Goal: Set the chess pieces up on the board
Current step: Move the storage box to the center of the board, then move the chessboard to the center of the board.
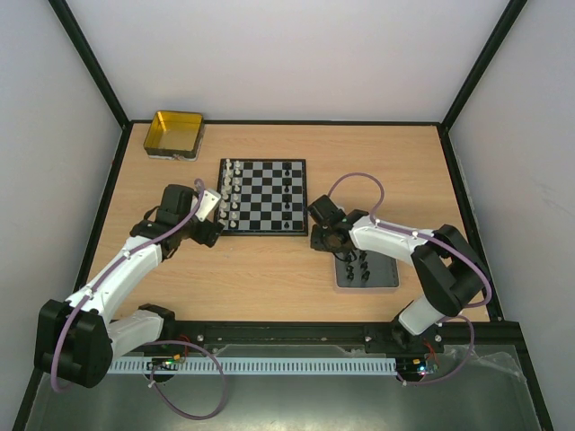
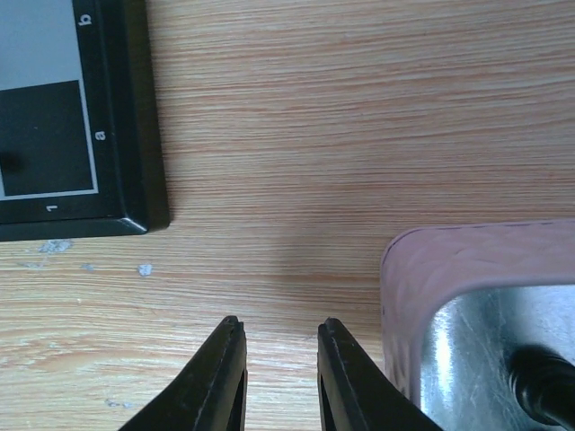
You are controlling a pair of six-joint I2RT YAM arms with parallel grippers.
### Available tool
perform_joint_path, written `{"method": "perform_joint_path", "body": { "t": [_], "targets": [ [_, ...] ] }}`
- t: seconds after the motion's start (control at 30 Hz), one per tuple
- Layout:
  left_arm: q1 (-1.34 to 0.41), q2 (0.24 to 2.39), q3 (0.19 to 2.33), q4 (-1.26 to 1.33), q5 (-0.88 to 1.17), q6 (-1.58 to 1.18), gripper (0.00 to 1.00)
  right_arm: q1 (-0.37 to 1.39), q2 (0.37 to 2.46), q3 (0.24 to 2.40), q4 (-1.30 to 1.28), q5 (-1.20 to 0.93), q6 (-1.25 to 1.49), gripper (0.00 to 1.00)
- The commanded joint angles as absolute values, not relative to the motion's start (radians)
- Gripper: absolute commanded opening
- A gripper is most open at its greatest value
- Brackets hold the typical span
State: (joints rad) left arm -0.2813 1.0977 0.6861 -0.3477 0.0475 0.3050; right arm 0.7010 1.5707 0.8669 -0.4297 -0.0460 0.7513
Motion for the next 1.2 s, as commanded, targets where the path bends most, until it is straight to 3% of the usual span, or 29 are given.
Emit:
{"method": "perform_joint_path", "body": {
  "t": [0.0, 0.3, 0.47, 0.53, 0.7, 0.8, 1.0, 1.1, 1.17],
  "targets": [
    [-0.282, 1.109, 0.671, -0.331, 0.022, 0.292, 1.0, 0.69, 1.549, 0.845, -0.435, -0.012, 0.737, 0.22],
    [-0.102, 1.214, 0.755, -0.348, 0.075, 0.318, 0.98, 0.661, 1.525, 0.889, -0.49, 0.031, 0.733, 0.26],
    [0.061, 1.39, 0.921, -0.404, 0.206, 0.356, 0.79, 0.577, 1.559, 0.939, -0.448, -0.031, 0.758, 0.27],
    [0.09, 1.462, 0.997, -0.428, 0.221, 0.362, 0.76, 0.543, 1.595, 0.977, -0.445, -0.066, 0.765, 0.27],
    [0.092, 1.626, 1.137, -0.436, 0.248, 0.354, 0.66, 0.493, 1.666, 1.046, -0.368, -0.12, 0.824, 0.28],
    [0.092, 1.761, 1.253, -0.47, 0.25, 0.32, 0.53, 0.478, 1.75, 1.124, -0.364, -0.112, 0.831, 0.28],
    [0.074, 1.95, 1.384, -0.474, 0.182, 0.295, 0.43, 0.436, 1.947, 1.288, -0.388, -0.055, 0.814, 0.28],
    [0.061, 1.999, 1.406, -0.464, 0.163, 0.29, 0.32, 0.425, 2.02, 1.354, -0.395, -0.053, 0.815, 0.23],
    [0.055, 2.028, 1.418, -0.463, 0.17, 0.286, 0.22, 0.412, 2.057, 1.389, -0.401, -0.06, 0.818, 0.12]
  ]
}}
